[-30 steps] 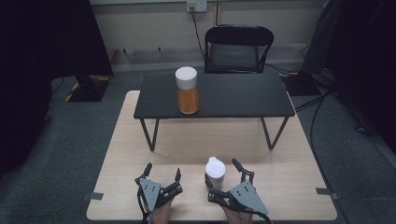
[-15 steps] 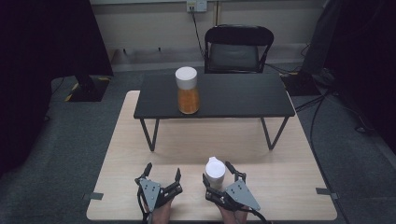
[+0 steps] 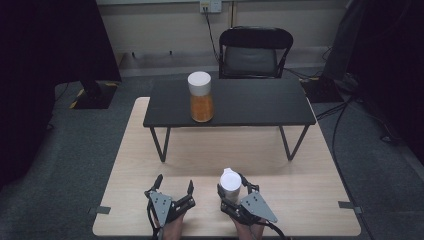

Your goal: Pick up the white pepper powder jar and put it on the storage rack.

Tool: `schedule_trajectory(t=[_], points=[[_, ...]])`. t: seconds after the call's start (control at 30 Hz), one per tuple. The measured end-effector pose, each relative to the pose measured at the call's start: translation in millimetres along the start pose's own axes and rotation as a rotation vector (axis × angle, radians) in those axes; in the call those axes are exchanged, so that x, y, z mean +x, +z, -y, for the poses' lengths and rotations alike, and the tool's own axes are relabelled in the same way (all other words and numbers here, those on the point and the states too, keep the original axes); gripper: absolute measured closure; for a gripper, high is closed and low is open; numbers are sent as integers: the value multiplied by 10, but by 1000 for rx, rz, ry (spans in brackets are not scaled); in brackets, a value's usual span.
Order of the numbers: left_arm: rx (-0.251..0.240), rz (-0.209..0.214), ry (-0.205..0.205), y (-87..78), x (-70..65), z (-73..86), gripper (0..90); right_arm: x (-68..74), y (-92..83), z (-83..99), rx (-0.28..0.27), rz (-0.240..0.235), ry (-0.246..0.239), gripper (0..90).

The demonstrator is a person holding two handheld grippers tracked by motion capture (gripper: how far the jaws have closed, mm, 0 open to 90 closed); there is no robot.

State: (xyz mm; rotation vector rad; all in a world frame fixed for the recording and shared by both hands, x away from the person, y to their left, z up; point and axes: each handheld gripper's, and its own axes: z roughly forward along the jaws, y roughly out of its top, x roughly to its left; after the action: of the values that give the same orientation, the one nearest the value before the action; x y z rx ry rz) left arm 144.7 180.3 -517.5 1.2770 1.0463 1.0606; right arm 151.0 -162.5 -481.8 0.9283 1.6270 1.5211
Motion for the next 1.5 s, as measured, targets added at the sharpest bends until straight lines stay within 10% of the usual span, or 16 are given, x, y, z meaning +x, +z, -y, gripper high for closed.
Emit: schedule_trajectory(t=[1.5], points=[[-1, 0, -1, 0, 0, 1, 4, -42, -52, -167, 30, -14, 2, 302]])
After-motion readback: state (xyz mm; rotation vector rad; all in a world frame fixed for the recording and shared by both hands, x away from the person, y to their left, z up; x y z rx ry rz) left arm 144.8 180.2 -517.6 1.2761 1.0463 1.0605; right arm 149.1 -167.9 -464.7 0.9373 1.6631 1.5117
